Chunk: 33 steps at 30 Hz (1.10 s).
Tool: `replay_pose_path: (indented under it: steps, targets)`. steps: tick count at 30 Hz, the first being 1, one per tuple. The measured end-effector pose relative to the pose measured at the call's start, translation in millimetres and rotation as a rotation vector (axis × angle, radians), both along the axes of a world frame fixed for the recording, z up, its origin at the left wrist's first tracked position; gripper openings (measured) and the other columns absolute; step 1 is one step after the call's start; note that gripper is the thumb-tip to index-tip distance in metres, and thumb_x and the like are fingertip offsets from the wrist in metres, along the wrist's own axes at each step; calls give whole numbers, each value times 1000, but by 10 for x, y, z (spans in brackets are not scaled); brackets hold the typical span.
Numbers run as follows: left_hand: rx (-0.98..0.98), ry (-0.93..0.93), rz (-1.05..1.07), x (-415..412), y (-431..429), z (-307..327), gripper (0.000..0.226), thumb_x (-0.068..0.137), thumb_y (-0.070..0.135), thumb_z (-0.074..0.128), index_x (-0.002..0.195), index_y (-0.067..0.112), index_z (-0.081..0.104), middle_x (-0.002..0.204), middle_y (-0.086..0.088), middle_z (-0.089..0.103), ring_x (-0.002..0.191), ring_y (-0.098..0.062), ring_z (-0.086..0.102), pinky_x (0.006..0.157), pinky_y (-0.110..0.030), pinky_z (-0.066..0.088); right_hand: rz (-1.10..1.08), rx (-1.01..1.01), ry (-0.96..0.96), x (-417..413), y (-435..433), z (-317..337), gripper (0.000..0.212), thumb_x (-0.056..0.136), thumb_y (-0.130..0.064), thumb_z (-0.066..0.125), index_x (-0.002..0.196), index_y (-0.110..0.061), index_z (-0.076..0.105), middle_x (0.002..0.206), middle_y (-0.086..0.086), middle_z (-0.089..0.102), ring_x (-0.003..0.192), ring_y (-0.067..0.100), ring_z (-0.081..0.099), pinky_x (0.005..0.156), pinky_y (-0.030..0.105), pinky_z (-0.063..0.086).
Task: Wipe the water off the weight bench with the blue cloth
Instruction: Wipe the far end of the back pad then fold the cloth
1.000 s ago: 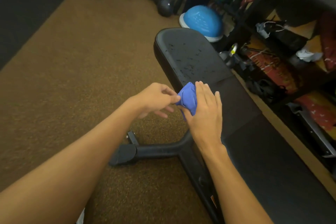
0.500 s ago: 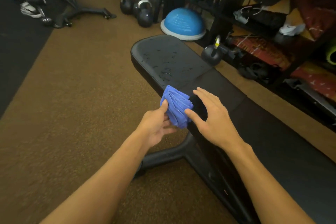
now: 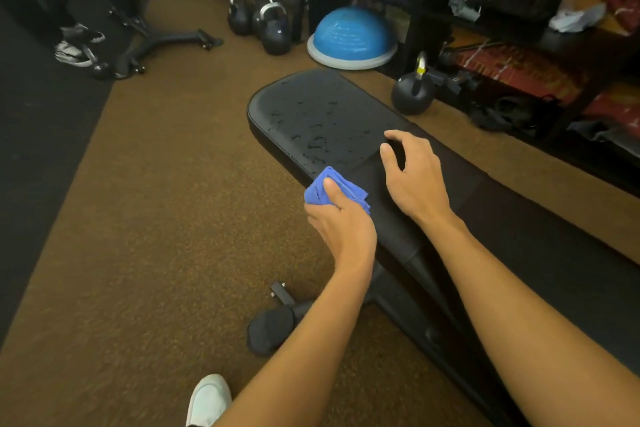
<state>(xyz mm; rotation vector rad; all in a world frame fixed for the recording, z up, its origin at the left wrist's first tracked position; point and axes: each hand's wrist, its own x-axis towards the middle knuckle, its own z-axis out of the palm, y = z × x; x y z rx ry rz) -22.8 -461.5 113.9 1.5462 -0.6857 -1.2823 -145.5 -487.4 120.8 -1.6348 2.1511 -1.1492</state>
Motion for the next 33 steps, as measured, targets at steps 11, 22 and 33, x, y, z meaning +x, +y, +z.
replay_pose_path:
  steps: [11, 22, 33]
  targets:
    - [-94, -142, 82, 19, -192, -97, 57, 105, 65, 41, 141, 21, 49, 117, -1, 66, 103, -16, 67, 79, -30, 53, -36, -13, -23, 5, -24, -17, 25, 107, -38, 52, 130, -34, 60, 133, -12, 58, 129, 7, 49, 100, 27, 34]
    - [-26, -88, 144, 281, -802, 87, 56, 109, 61, 31, 126, 15, 58, 99, 0, 71, 82, -11, 68, 68, -28, 50, -24, -14, -8, 10, -13, -3, 22, 107, -35, 52, 126, -33, 61, 139, -13, 60, 134, 8, 48, 102, 27, 34]
    - [14, -70, 120, 396, -954, 166, 56, 111, 57, 28, 126, 12, 59, 104, -3, 70, 82, -10, 63, 62, -24, 42, -28, -20, -15, 14, -13, 3, 21, 107, -33, 51, 125, -31, 63, 141, -12, 61, 137, 7, 47, 105, 26, 33]
